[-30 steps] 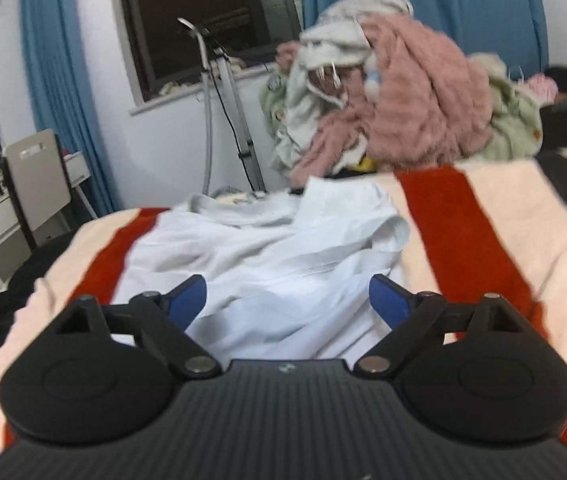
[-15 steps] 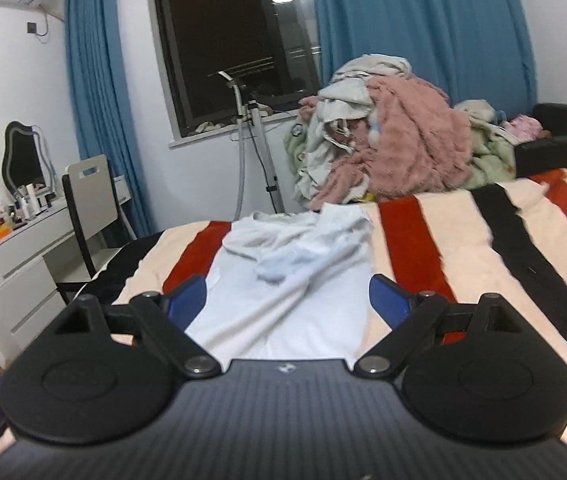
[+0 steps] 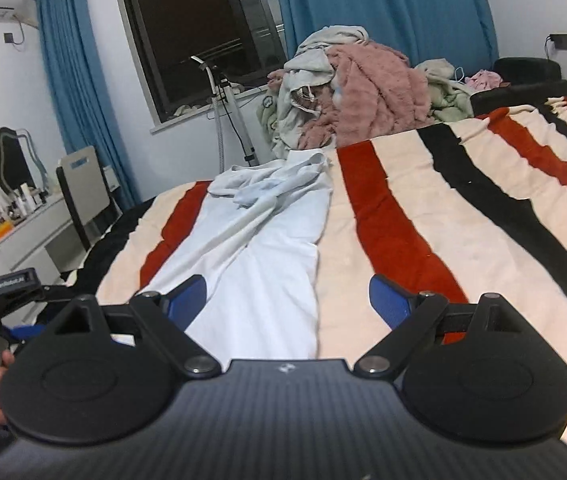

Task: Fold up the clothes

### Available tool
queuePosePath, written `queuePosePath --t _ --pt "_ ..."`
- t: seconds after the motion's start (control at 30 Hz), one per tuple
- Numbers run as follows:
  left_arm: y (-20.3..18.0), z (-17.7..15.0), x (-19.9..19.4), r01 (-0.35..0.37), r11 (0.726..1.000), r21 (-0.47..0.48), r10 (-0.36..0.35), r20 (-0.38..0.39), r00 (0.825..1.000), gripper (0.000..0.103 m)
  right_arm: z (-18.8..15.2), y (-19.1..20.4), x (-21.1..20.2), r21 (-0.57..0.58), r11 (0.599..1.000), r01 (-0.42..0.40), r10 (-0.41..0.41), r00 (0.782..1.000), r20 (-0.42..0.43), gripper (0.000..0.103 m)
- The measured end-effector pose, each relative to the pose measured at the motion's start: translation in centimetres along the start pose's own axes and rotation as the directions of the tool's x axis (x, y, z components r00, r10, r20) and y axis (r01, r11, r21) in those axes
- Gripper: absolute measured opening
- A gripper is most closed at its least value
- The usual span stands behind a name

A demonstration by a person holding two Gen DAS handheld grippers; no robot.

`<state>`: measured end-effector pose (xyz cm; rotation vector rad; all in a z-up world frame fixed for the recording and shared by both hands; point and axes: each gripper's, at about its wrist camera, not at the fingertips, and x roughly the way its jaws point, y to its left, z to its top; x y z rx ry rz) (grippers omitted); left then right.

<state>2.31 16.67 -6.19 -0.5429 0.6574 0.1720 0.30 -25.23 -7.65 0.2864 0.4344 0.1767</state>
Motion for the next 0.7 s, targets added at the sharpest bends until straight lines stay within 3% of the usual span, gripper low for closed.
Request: queuePosePath --t 0.13,0.33,0.4,0.53,0.6,0.7 --pt "2.0 0.2 0.9 -0.078 0.994 -0.07 0.076 -0.034 0.997 0.091 -0.5 -0.1 0.6 0.001 1.0 -0.011 0.011 0.999 -0.037 0.09" --pt "2.3 -1.0 3.0 -0.168 0.985 -0.036 0.163 -0.117 0.98 0.079 -0.4 -1.1 0.6 0.052 0.999 -0.003 0.005 0.999 -0.043 0.09" --pt "1.6 -1.5 3.2 -0.223 0.975 0.025 0.224 -0.111 0.968 0.062 -0.3 -1.4 0.8 0.072 0.997 0.005 -0.002 0.999 -0.046 0.09" --pt "1.2 -2.0 2.9 -0.253 0.966 0.053 0.257 -0.11 0.96 0.039 0.0 -2.3 1.2 0.103 0.994 0.024 -0.019 0.999 -0.049 0.09" --pt "0.8 -2.2 2.7 -0.25 0.966 0.07 0.257 -0.105 0.961 0.02 0.1 -2.4 0.9 0.097 0.995 0.015 -0.011 0.999 -0.04 0.09" --pt "0.3 -2.4 2.3 -0.245 0.965 0.095 0.254 -0.098 0.962 0.008 0.4 -2.2 0.4 0.071 0.997 -0.005 0.006 1.0 -0.02 0.09"
